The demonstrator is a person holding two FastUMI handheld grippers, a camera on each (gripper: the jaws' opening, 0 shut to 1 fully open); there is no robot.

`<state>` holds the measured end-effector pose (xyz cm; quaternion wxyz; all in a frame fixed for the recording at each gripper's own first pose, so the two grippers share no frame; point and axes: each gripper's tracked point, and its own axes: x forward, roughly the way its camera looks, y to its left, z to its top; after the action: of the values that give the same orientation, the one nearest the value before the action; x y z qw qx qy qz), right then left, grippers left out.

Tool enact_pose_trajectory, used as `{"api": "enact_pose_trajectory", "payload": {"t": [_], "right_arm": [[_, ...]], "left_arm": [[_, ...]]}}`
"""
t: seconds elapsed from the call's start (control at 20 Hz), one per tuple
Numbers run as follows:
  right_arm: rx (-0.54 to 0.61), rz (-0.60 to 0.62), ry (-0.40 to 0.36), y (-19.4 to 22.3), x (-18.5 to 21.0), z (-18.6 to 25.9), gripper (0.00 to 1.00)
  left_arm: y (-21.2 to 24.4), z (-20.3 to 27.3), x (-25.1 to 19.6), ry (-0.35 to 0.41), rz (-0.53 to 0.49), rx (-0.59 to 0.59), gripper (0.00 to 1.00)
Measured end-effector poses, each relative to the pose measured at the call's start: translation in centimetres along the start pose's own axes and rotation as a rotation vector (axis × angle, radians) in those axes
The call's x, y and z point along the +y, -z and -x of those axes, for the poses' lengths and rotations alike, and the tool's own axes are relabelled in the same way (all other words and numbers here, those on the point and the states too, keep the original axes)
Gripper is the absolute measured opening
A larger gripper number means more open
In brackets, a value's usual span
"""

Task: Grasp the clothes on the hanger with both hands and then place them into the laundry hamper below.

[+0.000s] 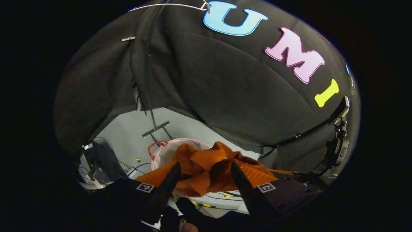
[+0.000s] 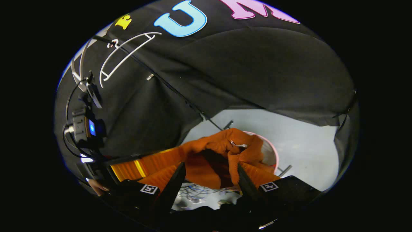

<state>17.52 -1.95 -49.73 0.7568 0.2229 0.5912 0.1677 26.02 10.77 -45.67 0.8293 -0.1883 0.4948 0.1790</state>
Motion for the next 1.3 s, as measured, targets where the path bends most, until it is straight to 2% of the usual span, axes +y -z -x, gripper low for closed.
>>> {"api": "enact_pose_trajectory", "payload": {"t": [0.05,0.4,0.7,1.05,1.3], "right_arm": [[-0.012,-0.016,-0.012,-0.3,0.3,0.0,0.99],[-0.080,-0.036,-0.023,-2.2,1.3,0.8,0.99],[-0.133,-0.024,-0.034,-3.1,3.4,1.6,0.99],[-0.215,-0.028,-0.002,-1.5,5.7,4.4,0.99],[-0.339,-0.013,0.026,-0.3,9.8,7.6,0.99]], "left_arm": [[0.0,0.0,-0.1,0.011,0.015,-0.003,0.95],[0.3,1.6,-0.3,0.045,0.026,-0.017,0.96],[-0.9,4.0,0.1,0.065,0.036,-0.084,0.96],[-1.7,8.9,1.0,0.114,0.008,-0.196,0.96],[-1.5,14.4,1.9,0.190,-0.050,-0.270,0.96]]}}
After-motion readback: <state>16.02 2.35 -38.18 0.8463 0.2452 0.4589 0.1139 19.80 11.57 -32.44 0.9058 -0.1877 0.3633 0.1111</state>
